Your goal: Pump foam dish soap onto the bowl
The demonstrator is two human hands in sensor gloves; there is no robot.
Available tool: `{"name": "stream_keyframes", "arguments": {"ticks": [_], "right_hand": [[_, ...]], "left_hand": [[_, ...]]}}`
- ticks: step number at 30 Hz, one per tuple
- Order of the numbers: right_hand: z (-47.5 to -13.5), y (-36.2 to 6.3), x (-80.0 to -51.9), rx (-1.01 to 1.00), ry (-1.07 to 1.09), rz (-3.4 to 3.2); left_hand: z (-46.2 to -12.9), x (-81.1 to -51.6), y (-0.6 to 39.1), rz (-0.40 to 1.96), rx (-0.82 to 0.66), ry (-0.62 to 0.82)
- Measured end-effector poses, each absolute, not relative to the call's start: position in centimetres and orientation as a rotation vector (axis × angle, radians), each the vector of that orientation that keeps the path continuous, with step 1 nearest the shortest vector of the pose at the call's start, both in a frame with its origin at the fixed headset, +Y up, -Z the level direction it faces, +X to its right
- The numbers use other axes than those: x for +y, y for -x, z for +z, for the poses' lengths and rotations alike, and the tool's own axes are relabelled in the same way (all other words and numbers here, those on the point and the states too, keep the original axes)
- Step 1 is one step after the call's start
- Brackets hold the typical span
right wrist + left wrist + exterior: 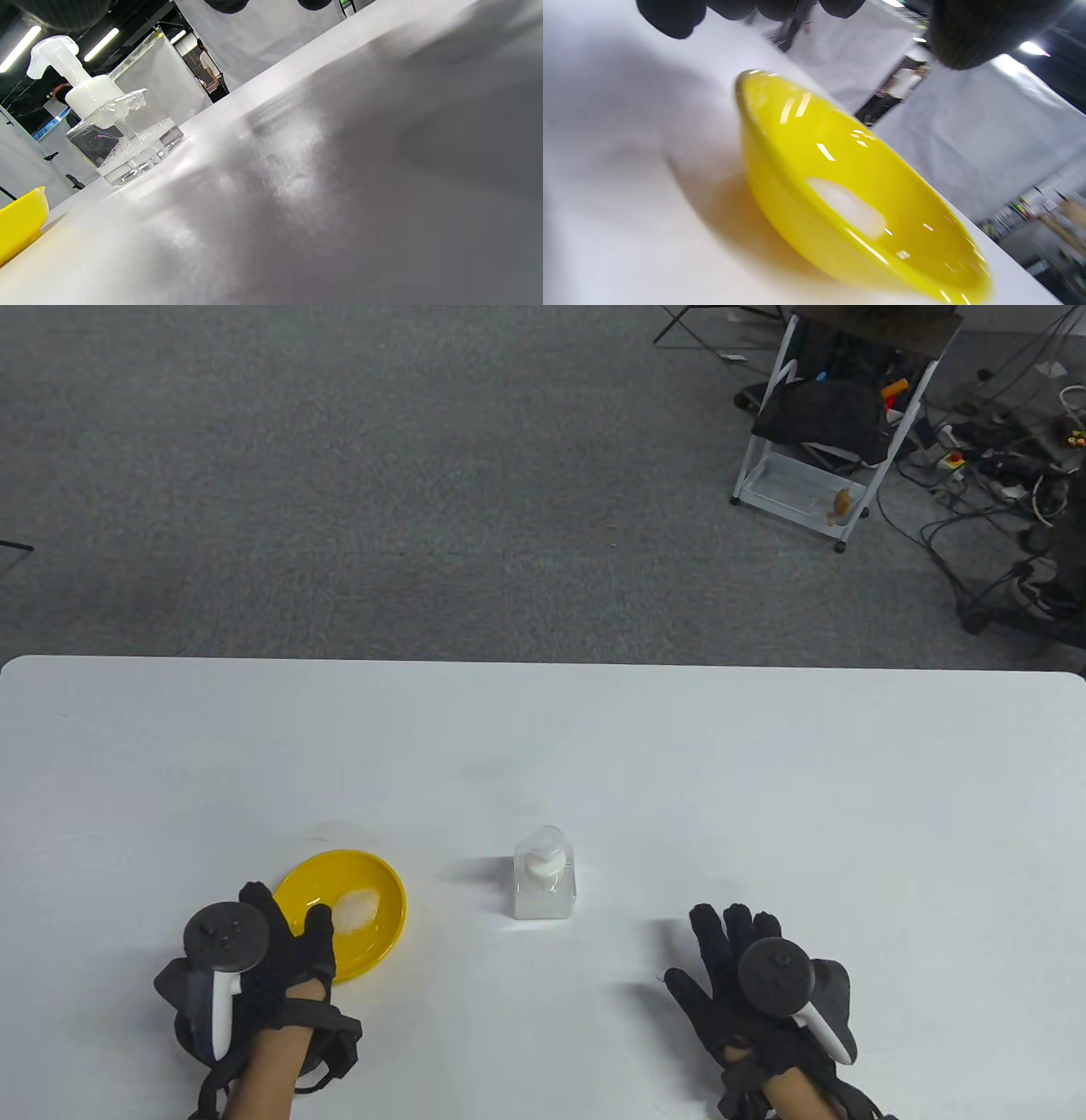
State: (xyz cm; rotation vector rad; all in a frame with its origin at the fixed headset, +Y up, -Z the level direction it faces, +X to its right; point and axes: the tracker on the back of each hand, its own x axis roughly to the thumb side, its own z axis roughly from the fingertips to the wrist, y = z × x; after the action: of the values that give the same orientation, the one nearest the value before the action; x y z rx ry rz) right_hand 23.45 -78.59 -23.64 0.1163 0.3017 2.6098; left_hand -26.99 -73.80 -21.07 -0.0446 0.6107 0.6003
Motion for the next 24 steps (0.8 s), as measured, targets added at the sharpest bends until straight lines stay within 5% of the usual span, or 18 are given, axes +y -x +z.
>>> {"name": "stream_keyframes", "arguments": {"ticks": [6,14,24], "right_hand": [[-23.7,-22.3,-78.5,0.294,-0.131,2.572],[-23.5,-21.2,-78.2,0.260,-0.169,2.587],[-23.3,-21.4,-78.3,0.238,-0.177,2.605]], "left_hand": [[-19.9,-71.8,19.3,0.513,0.331,0.022],[-19.9,-75.1,11.6,0.411,0.033,0.223],[-20.4,-77.7,9.5,0.342,-0.006,0.235]]}}
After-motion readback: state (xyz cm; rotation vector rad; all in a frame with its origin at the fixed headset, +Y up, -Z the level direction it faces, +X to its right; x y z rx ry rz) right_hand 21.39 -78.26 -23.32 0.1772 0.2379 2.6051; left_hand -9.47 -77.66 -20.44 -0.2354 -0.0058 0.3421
